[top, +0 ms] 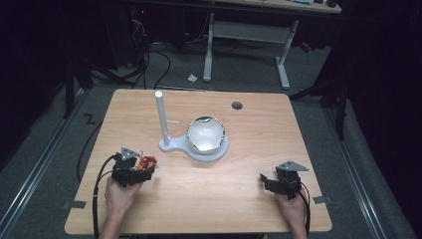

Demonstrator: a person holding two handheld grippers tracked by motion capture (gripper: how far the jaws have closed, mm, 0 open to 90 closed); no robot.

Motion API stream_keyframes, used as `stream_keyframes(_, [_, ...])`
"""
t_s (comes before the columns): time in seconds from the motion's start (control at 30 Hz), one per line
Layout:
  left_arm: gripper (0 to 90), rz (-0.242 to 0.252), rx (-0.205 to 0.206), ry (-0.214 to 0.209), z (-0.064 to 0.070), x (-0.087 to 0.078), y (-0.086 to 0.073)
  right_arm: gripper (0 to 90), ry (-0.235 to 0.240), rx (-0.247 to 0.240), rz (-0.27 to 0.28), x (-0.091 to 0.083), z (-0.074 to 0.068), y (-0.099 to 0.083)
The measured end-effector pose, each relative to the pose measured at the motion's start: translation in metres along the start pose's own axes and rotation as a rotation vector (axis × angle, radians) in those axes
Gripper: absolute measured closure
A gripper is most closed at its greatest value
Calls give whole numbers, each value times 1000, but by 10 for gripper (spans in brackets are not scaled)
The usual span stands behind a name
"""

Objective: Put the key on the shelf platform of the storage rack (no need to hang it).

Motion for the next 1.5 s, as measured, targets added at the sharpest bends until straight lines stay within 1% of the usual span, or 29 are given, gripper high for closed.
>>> stream_keyframes(0.13, [233,11,28,23,-4,10,-3,283,0,0,0,0,0,0])
stream_keyframes(0.2, [236,6,39,38,-6,15,-6,283,0,0,0,0,0,0])
stream_keyframes(0.23, [241,-1,32,46,-6,17,-7,283,0,0,0,0,0,0])
stream_keyframes(0.33, [260,-5,37,51,-7,19,-9,283,0,0,0,0,0,0])
stream_keyframes(0.37, [274,-2,33,54,-7,20,-10,283,0,0,0,0,0,0])
stream_keyframes(0.4, [298,0,50,47,-7,21,-10,283,0,0,0,0,0,0])
stream_keyframes(0.43, [306,3,43,51,-7,21,-11,283,0,0,0,0,0,0])
stream_keyframes(0.47, [353,13,53,47,-7,22,-10,283,1,-1,0,0,0,0])
stream_keyframes(0.5, [353,17,53,47,-7,22,-10,283,1,-1,0,0,0,0])
stream_keyframes(0.57, [393,27,48,54,-8,22,-8,283,1,0,0,0,0,0])
stream_keyframes(0.6, [462,29,51,55,-8,22,-8,283,0,0,0,0,0,0])
stream_keyframes(0.63, [462,31,61,56,-8,22,-8,283,0,0,0,0,0,0])
stream_keyframes(0.67, [473,30,55,59,-8,21,-9,283,0,0,-1,0,0,0])
stream_keyframes(0.73, [504,32,66,52,-8,21,-10,283,1,1,-1,0,0,0])
stream_keyframes(0.8, [521,36,62,45,-7,19,-8,282,1,1,-1,0,0,0])
stream_keyframes(0.83, [596,43,50,33,-5,17,-6,283,1,1,-1,0,0,0])
stream_keyframes(0.87, [596,48,22,16,-3,13,0,283,1,1,-1,0,0,0])
stream_keyframes(0.9, [672,36,-6,15,-4,12,6,283,1,0,-1,0,0,0])
stream_keyframes(0.93, [675,25,-7,23,-6,12,6,283,1,1,-1,0,0,0])
stream_keyframes(1.03, [677,37,23,21,-5,12,3,282,1,0,-1,0,0,0])
stream_keyframes(1.1, [678,43,28,18,-5,11,2,282,1,0,-1,0,0,0])
stream_keyframes(1.13, [679,43,17,20,-4,10,2,282,1,1,-1,0,0,0])
stream_keyframes(1.17, [679,44,25,10,-4,10,2,282,1,1,-1,0,0,0])
stream_keyframes(1.27, [680,43,6,11,-2,4,4,282,1,1,-1,0,0,0])
stream_keyframes(1.3, [680,44,18,0,-2,2,5,282,1,0,-1,0,0,0])
stream_keyframes(1.33, [680,41,1,4,-1,0,5,282,1,1,-1,0,0,0])
stream_keyframes(1.37, [680,47,16,-13,0,-4,7,282,1,1,-1,0,0,0])
stream_keyframes(1.4, [681,48,5,-11,0,-7,7,282,1,1,-1,0,0,0])
stream_keyframes(1.5, [681,57,-12,-36,3,-18,14,282,1,1,-1,0,0,0])
Point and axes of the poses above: each handheld gripper's, and its own axes: x roughly forward along the jaws, y roughly out of its top, z roughly to its right, the point moved 7 cm from there along x, roughly forward along the jaws, and after that the axes turned 10 degrees about x, right-handed, at the moved point
